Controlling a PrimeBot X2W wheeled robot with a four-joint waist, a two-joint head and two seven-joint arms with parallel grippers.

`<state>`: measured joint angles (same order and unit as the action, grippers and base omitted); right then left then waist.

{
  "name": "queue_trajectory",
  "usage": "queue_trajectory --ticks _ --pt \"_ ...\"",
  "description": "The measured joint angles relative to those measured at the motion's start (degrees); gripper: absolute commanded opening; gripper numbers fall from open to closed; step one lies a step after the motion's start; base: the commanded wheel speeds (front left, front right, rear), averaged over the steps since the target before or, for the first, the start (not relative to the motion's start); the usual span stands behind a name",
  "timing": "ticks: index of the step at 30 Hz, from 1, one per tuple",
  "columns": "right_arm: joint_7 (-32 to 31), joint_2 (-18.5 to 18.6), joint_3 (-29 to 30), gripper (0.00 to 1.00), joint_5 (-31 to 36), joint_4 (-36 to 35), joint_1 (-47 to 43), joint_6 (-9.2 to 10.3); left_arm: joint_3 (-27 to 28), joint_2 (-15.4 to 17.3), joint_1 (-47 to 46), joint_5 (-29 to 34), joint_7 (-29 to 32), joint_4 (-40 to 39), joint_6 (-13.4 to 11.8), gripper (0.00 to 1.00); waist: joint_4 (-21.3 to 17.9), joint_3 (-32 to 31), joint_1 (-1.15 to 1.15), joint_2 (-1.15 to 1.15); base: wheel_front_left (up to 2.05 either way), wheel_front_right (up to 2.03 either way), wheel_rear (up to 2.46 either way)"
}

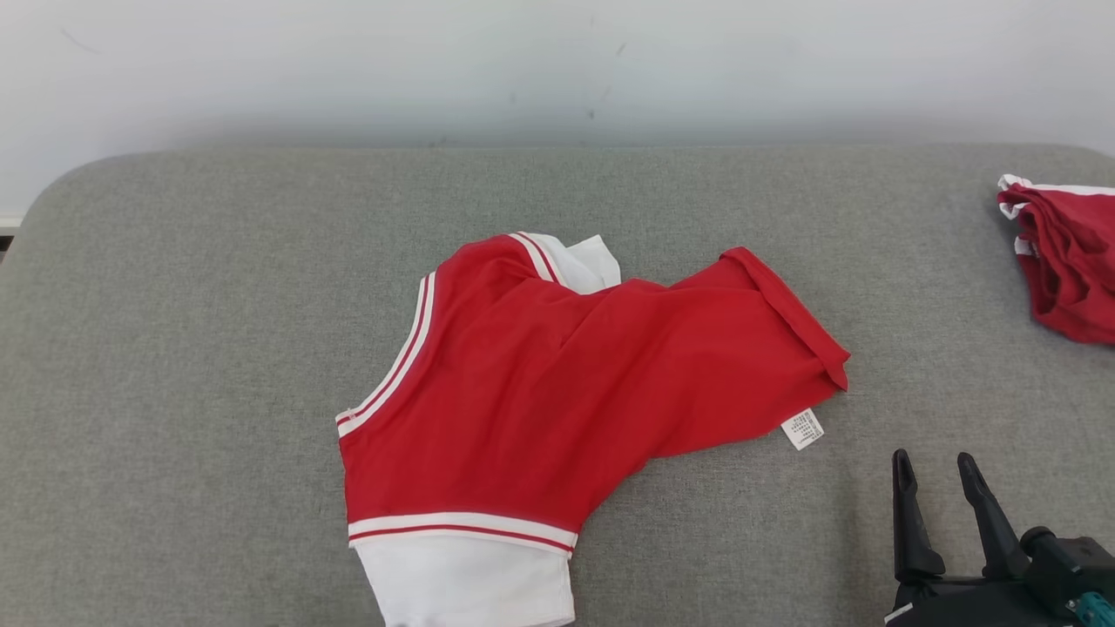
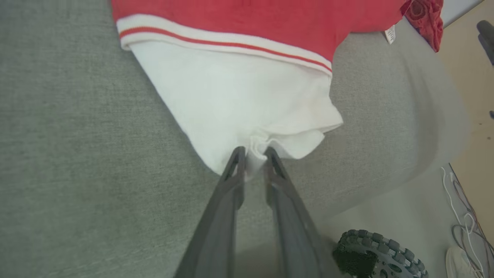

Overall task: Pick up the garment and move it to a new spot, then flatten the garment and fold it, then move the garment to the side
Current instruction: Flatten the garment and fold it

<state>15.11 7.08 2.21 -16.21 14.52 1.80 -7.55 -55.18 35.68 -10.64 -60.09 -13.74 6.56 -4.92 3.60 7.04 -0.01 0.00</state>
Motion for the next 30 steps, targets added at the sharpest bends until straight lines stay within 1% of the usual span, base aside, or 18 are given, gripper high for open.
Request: queue_trajectory --ticks 2,4,7,8,9,11,13,15,16,19,22,30 --pt "0.0 0.09 -0.16 1.0 0.0 0.14 -0.01 0.0 2.47 -0.98 -0.44 0.52 -0.81 0.11 0.19 1.0 -0.1 -0.3 0.0 0.0 0.0 0.0 0.0" --pt "0.0 0.23 -0.32 1.0 -0.04 0.29 -0.04 0.0 6.15 -1.35 -0.98 3.28 -1.14 -0.14 -0.31 1.0 -0.31 -0.66 0.0 0.0 0.0 0.0 0.0" --pt "0.01 0.21 -0.31 1.0 -0.08 0.32 -0.2 0.0 16.39 -4.15 -0.57 9.95 -1.24 -2.81 -2.13 1.0 -0.75 -1.31 0.0 0.0 0.0 0.0 0.0" --pt "0.01 0.18 -0.32 1.0 -0.08 0.3 -0.35 0.0 19.74 -5.26 0.08 12.27 -1.32 -3.82 -2.35 1.0 -0.95 -1.53 0.0 0.0 0.0 0.0 0.0" --pt "0.01 0.18 -0.32 1.0 -0.08 0.3 -0.35 0.0 19.74 -5.26 0.08 12.27 -1.32 -3.82 -2.35 1.0 -0.95 -1.53 0.0 0.0 0.0 0.0 0.0" --pt "0.01 0.18 -0.38 1.0 -0.08 0.42 -0.69 0.0 25.25 -7.3 2.49 17.48 -1.36 -5.32 -3.1 1.0 -1.41 -2.01 0.0 0.0 0.0 0.0 0.0" --pt "0.0 0.13 -0.75 1.0 -0.07 0.47 -0.71 0.0 30.32 -9.27 4.78 22.05 -1.36 -6.34 -3.14 1.0 -1.96 -2.49 0.0 0.0 0.0 0.0 0.0" --pt "0.0 0.08 -0.99 1.0 -0.03 0.43 -0.75 0.0 34.21 -11.03 6.31 26.43 -1.37 -7.17 -3.13 1.0 -2.54 -2.98 0.0 0.0 0.0 0.0 0.0" --pt "0.01 0.08 -1.1 1.0 0.04 0.35 -0.8 0.0 35.88 -12.17 7.09 27.55 -1.37 -7.2 -3.12 1.0 -2.8 -3.27 0.0 0.0 0.0 0.0 0.0" --pt "0.0 0.2 -1.44 1.0 0.08 0.23 -0.99 0.0 40.61 -15.08 9.59 31.34 -1.38 -7.3 -2.59 1.0 -3.59 -4.17 0.0 0.0 0.0 0.0 0.0" --pt "0.01 0.47 -1.72 1.0 0.08 0.26 -1.54 0.0 45.29 -18.07 11.31 33.59 -1.37 -6.37 -1.78 1.0 -4.29 -5.12 0.0 0.0 0.0 0.0 0.0" --pt "0.01 0.47 -2.76 1.0 0.08 0.48 -2.86 0.0 53.84 -23.34 14.89 41.67 -1.37 -3.67 2.02 1.0 -5.61 -6.93 0.0 0.0 0.0 0.0 0.0"
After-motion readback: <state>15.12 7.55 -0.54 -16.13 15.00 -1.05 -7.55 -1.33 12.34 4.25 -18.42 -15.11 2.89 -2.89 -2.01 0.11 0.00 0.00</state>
